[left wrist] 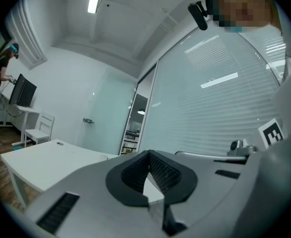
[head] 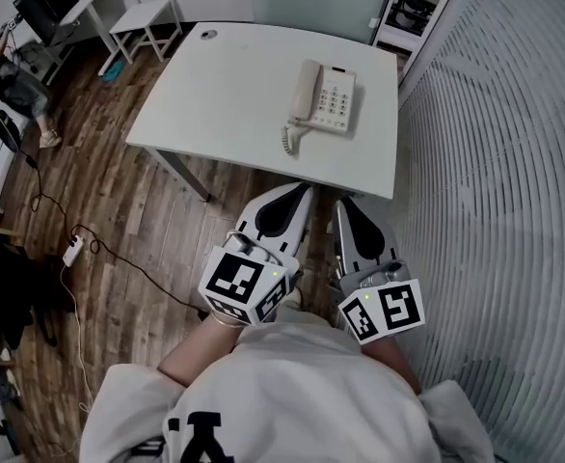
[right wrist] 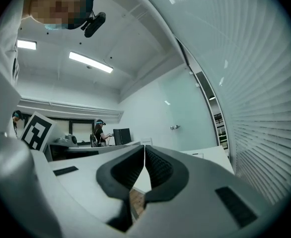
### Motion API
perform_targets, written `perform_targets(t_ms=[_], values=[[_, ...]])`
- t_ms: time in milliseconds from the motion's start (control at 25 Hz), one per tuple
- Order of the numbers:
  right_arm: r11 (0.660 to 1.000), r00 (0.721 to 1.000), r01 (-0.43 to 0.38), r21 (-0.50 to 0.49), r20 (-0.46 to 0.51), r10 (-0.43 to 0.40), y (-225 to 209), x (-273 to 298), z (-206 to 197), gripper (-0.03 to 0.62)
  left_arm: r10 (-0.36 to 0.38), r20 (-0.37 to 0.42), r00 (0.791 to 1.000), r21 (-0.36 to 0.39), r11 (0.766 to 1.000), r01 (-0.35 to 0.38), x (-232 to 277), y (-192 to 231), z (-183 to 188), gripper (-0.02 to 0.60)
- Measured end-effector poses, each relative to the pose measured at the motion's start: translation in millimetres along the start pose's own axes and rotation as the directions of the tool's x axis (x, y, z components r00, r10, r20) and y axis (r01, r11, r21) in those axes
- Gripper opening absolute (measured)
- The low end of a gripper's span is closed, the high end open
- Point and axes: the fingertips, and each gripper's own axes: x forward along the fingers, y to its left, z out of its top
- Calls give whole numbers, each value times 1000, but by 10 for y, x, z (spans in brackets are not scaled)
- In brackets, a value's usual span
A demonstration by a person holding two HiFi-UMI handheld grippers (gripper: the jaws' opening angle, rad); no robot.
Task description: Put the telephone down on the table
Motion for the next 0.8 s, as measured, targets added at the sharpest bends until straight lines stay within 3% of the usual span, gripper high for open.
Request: perform_targets(t_ms=[200,800], values=[[1000,1000,-12,-8,-9,12,416,-176,-67,29,8,-7,1000,-15,1000,-8,-423,9,-35,5],[999,998,52,1,37,-52,1267,-824,-144,29,-75,-1,997,11,997,75,-1421,-335,-81,5]])
